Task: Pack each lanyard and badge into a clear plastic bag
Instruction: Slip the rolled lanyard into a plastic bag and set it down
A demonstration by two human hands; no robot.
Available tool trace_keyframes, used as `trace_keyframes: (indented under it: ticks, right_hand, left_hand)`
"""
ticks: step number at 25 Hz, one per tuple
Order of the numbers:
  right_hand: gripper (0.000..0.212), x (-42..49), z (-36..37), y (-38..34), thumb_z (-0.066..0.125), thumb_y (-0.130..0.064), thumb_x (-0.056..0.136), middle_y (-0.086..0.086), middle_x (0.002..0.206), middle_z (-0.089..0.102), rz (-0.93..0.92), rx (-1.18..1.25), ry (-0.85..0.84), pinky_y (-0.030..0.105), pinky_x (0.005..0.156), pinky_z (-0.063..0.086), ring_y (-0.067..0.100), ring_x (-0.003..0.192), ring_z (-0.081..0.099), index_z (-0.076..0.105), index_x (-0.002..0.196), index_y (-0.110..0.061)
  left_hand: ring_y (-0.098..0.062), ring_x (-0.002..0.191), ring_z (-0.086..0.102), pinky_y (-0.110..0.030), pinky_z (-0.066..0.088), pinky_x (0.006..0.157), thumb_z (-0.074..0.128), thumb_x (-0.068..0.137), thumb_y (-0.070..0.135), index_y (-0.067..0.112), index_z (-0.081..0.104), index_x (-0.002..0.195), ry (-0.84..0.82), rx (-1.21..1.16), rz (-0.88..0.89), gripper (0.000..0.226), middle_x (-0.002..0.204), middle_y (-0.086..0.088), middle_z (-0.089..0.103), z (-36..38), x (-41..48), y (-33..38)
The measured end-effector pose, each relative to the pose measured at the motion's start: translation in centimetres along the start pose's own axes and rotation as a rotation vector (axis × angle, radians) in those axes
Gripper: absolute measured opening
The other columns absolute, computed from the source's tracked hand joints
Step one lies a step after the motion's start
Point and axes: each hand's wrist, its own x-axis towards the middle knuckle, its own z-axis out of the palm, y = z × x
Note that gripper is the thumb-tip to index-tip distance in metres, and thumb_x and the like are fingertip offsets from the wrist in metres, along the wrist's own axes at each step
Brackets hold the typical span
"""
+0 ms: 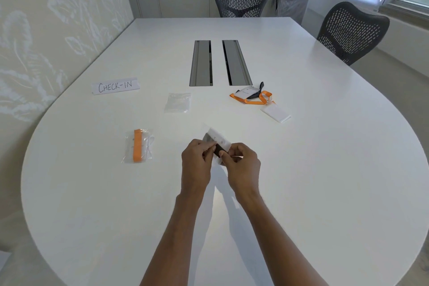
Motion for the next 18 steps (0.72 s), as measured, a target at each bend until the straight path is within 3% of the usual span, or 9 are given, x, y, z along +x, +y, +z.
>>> trace_keyframes:
  ticks: [5,7,10,14,18]
  right_hand:
    - [0.015,-0.3,0.5,0.3,0.078,-0.016,0.091,-0.009,0.072,0.076,0.029,0.026,0.15,0.016,0.062,0.051,0.004,0.069,0.072,0.065,0.089,-0.022]
    - [0.018,-0.5,0.8,0.5,0.078,-0.02,0.09,-0.009,0.073,0.074,0.012,0.016,0.214,0.023,0.065,0.053,0.006,0.073,0.07,0.061,0.089,-0.027]
    - [0.02,-0.5,0.9,0.9,0.078,-0.018,0.092,-0.008,0.077,0.071,-0.039,0.026,0.259,0.028,0.074,0.055,0.012,0.081,0.069,0.062,0.083,-0.024]
    - [0.017,-0.6,1.1,1.5,0.072,-0.017,0.097,-0.019,0.078,0.074,-0.057,0.004,0.17,0.019,0.071,0.053,0.003,0.079,0.072,0.069,0.083,-0.026]
    - [0.02,-1.1,1.4,1.4,0.062,-0.018,0.102,-0.026,0.098,0.076,-0.19,-0.059,-0.086,0.009,0.081,0.053,-0.003,0.097,0.071,0.075,0.108,-0.031]
  left_hand:
    - [-0.016,0.084,0.072,-0.017,0.054,0.077,0.07,0.097,0.002,0.009,0.083,0.107,-0.123,-0.002,0.045,0.017,0.093,-0.005,0.077,-0.2,0.0,0.6]
    - [-0.009,0.083,0.076,-0.02,0.058,0.079,0.073,0.096,0.004,0.011,0.083,0.102,-0.126,-0.061,-0.015,0.013,0.09,0.0,0.08,-0.4,0.0,0.8]
    - [0.002,0.078,0.075,-0.01,0.056,0.075,0.077,0.094,0.009,0.015,0.084,0.098,-0.141,-0.141,-0.081,0.01,0.085,0.012,0.08,-0.5,-0.1,1.1]
    - [-0.001,0.076,0.076,-0.018,0.061,0.074,0.077,0.094,0.01,0.017,0.084,0.096,-0.122,-0.201,-0.137,0.01,0.081,0.013,0.08,-0.5,-0.3,1.4]
    - [-0.009,0.076,0.078,-0.027,0.064,0.074,0.075,0.094,0.009,0.021,0.082,0.093,0.018,-0.311,-0.26,0.014,0.079,0.01,0.08,-0.6,-0.3,1.1]
